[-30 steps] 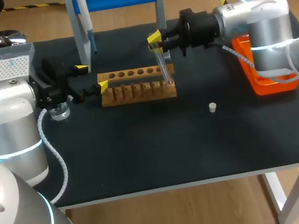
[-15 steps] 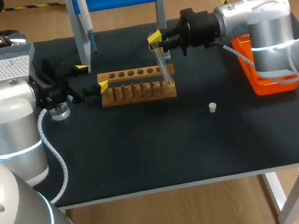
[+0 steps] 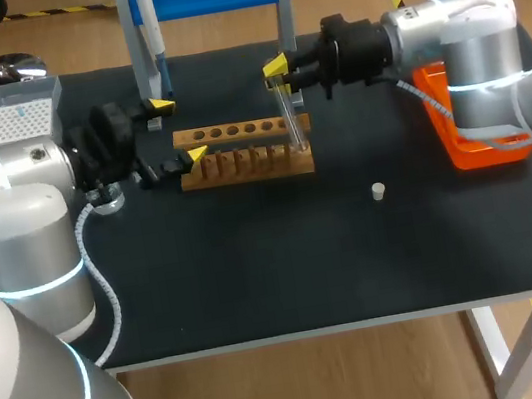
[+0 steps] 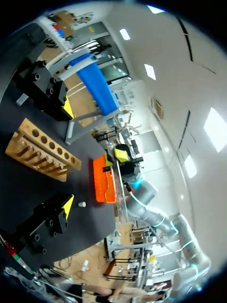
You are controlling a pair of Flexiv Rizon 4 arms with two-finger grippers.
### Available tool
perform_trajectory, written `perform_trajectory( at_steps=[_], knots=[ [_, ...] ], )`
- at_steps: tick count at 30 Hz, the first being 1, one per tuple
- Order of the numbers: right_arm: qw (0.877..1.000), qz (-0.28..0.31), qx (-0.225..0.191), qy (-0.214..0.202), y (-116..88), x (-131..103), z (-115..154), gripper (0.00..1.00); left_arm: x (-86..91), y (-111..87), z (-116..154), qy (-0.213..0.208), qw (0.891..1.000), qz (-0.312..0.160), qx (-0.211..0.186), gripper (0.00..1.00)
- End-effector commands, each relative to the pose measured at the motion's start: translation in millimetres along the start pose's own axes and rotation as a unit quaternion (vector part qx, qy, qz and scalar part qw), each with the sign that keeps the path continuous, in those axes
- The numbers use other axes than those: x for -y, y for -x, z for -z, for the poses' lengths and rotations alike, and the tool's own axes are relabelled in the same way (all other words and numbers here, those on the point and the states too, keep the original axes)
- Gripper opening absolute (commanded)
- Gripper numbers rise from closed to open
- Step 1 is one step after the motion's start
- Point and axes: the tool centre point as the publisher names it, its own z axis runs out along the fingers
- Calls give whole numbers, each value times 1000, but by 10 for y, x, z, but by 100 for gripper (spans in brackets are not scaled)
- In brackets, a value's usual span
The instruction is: Invert the test tube, pick up the pipette, mount the tip to pipette, aspirate from beaker and dispense into the tube, eject the tip, return the pipette, and cap with the stopper.
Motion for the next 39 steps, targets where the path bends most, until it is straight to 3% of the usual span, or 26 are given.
perform_trajectory(
  at_steps=[1, 12, 15, 19, 22, 25, 32, 39],
  knots=[
    [1000, 0, 2, 0, -12, 5, 5, 0, -5, -35, 137, -158, 971, -176, -28, 100],
    [1000, 0, 2, 0, -12, 5, 5, 0, -5, -35, 137, -158, 971, -176, -28, 100],
    [1000, 0, 2, 0, -12, 5, 5, 0, 38, -25, 94, -183, 938, -294, 2, 100],
    [1000, 0, 2, 0, -12, 5, 5, 0, 121, -66, -8, -139, 903, -407, 8, 100],
    [1000, 0, 2, 0, -12, 5, 5, 0, 217, -107, -68, -139, 875, -463, 25, 100],
    [1000, 0, 2, 0, -12, 5, 5, 0, 289, -143, -130, -142, 856, -497, 35, 100],
    [1000, 0, 2, 0, -12, 5, 5, 0, 456, -235, -315, -133, 823, -552, 28, 100],
    [1000, 0, 2, 0, -12, 5, 5, 0, 524, -313, -571, -154, 807, -570, 11, 100]
  ],
)
